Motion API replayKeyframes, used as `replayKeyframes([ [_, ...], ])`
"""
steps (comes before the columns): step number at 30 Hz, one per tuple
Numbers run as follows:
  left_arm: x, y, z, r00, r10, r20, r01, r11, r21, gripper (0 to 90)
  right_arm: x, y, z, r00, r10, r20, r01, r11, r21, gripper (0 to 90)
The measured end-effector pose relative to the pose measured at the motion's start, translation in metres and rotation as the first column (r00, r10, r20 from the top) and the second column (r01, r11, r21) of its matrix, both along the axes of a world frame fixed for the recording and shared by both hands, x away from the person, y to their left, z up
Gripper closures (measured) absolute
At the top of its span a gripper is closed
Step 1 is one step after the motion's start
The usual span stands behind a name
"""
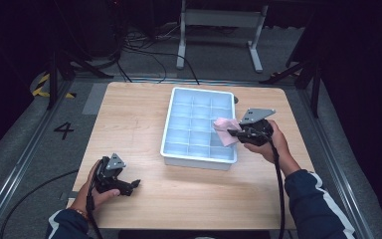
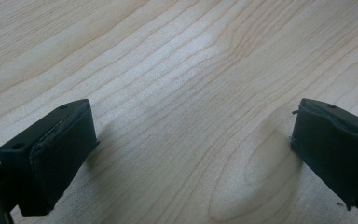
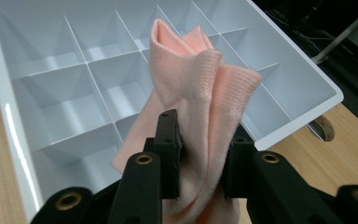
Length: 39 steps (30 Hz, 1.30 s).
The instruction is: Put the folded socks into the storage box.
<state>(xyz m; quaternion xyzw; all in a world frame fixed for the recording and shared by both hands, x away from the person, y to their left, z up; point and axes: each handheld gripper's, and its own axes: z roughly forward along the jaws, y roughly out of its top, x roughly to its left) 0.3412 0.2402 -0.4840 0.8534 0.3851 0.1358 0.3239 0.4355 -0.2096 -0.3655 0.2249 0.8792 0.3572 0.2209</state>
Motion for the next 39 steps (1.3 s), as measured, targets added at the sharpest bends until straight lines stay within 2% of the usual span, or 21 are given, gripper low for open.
replayKeyframes([
  [8,0.0,0.0,0.0,1.0,-0.001,0.0,0.001,1.0,0.0,0.2,0.012,0.011,-0.01,0.9999,-0.016,0.001,0.016,0.997,-0.078,72.8],
  [17,0.0,0.0,0.0,1.0,-0.001,0.0,0.001,1.0,0.001,0.3,0.02,0.021,-0.019,1.0,-0.009,0.001,0.009,0.985,-0.172,72.9],
  [19,0.0,0.0,0.0,1.0,-0.001,0.0,0.001,1.0,0.001,0.2,0.021,0.024,-0.021,1.0,-0.004,0.005,0.005,0.979,-0.202,73.0],
  [20,0.0,0.0,0.0,1.0,-0.001,0.0,0.001,1.0,-0.001,0.2,0.021,0.024,-0.021,1.0,-0.004,0.005,0.005,0.979,-0.202,73.0],
  [21,0.0,0.0,0.0,1.0,-0.002,0.0,0.002,1.0,0.0,0.2,0.02,0.027,-0.022,1.0,0.002,0.002,-0.002,0.976,-0.218,73.0],
  [22,0.0,0.0,0.0,1.0,-0.001,0.0,0.001,1.0,0.001,0.2,0.02,0.031,-0.024,0.9999,0.016,0.006,-0.014,0.967,-0.254,73.0],
  [25,0.0,0.0,0.0,1.0,-0.002,0.0,0.002,1.0,0.0,0.3,0.021,0.035,-0.025,0.9996,0.027,-0.002,-0.027,0.962,-0.273,73.0],
  [26,0.0,0.0,0.0,1.0,-0.001,0.0,0.001,1.0,0.001,0.2,0.022,0.039,-0.026,0.999,0.044,-0.005,-0.044,0.95,-0.308,73.0],
  [27,0.0,0.0,0.0,1.0,-0.001,0.0,0.001,1.0,0.001,0.2,0.022,0.039,-0.026,0.999,0.044,-0.005,-0.044,0.95,-0.308,73.0],
  [28,0.0,0.0,0.0,1.0,-0.002,0.0,0.002,1.0,0.0,0.2,0.022,0.043,-0.028,0.9983,0.055,-0.019,-0.058,0.939,-0.339,73.0],
  [29,0.0,0.0,0.0,1.0,-0.001,0.0,0.001,1.0,0.001,0.2,0.022,0.043,-0.028,0.9983,0.055,-0.019,-0.058,0.939,-0.339,73.0],
  [32,0.0,0.0,0.0,1.0,-0.001,0.0,0.001,1.0,0.0,0.3,0.023,0.049,-0.031,0.9968,0.07,-0.039,-0.08,0.921,-0.381,73.0],
  [37,0.0,0.0,0.0,1.0,-0.001,0.0,0.001,1.0,-0.001,0.2,0.024,0.055,-0.033,0.992,0.097,-0.081,-0.121,0.906,-0.406,73.0],
  [39,0.0,0.0,0.0,1.0,-0.001,0.0,0.001,1.0,0.0,0.2,0.024,0.057,-0.034,0.9882,0.11,-0.106,-0.145,0.895,-0.421,73.1],
])
